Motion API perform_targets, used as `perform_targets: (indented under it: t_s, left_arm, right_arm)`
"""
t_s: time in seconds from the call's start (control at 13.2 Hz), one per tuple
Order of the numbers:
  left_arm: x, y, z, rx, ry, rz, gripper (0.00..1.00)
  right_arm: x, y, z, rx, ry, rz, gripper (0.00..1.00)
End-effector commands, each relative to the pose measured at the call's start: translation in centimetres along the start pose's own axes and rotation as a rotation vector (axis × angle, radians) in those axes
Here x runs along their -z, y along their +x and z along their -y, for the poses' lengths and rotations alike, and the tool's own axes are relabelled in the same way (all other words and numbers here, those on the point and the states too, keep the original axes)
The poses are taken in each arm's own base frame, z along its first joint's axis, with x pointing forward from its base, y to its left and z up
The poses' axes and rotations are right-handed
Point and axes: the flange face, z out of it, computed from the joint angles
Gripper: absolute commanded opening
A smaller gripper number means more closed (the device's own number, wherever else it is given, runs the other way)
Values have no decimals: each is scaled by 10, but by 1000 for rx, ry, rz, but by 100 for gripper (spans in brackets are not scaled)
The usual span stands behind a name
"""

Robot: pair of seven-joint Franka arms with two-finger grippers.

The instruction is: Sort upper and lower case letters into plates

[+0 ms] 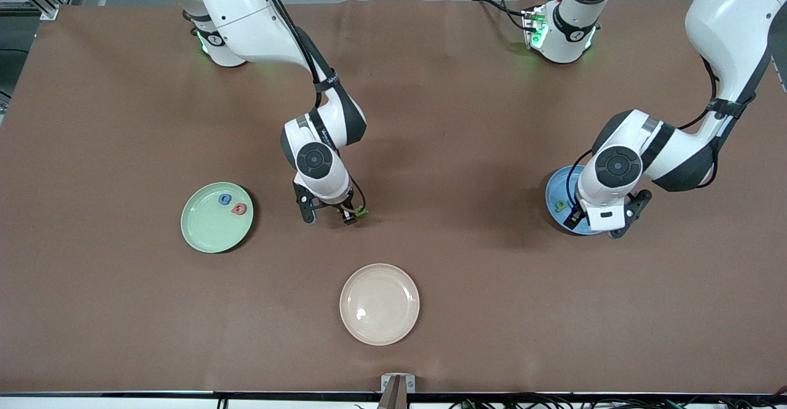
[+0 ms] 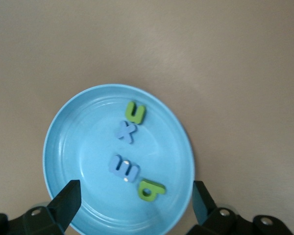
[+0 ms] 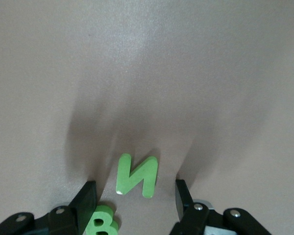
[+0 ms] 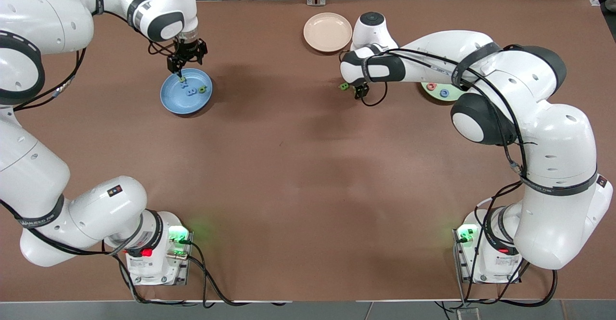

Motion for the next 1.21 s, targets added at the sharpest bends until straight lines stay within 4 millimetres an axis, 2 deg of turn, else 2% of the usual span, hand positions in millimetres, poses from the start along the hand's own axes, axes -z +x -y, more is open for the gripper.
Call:
perform_targets:
  t_s: [0.0,0.38,0.53,0.61,0.68,0.83,0.91,0.98,1.14]
  left_arm:
    - [22,-5,-13,-5,-16,-7,100]
    - [40,-5,-22,-28,-46,-28,100]
    - [50,1,-22,-100,-56,-47,100]
    - [56,7,-22,-135,-61,-56,100]
    - [65,15,-23,-173,-66,-64,100]
    - [84,27,-25,-247,-70,-79,100]
    - [94,34,-25,-277,-73,-88,100]
    - [103,38,-25,-304,-73,-93,100]
    - [126,51,-24,-323,-81,-107,100]
  right_arm:
    - [-8,3,-7,28,-54,-51,72]
    - [-9,5,-8,29,-58,-56,72]
    - [-9,7,-8,35,-58,-65,66]
    - [-9,9,-7,30,-58,-65,60]
    - [-9,9,-7,31,-59,-64,47]
    - [-9,10,-7,30,-60,-64,10]
    - [-8,14,-6,29,-59,-63,1]
    - [-4,17,-6,32,-66,-64,0]
    - [23,40,-3,63,-104,-65,0]
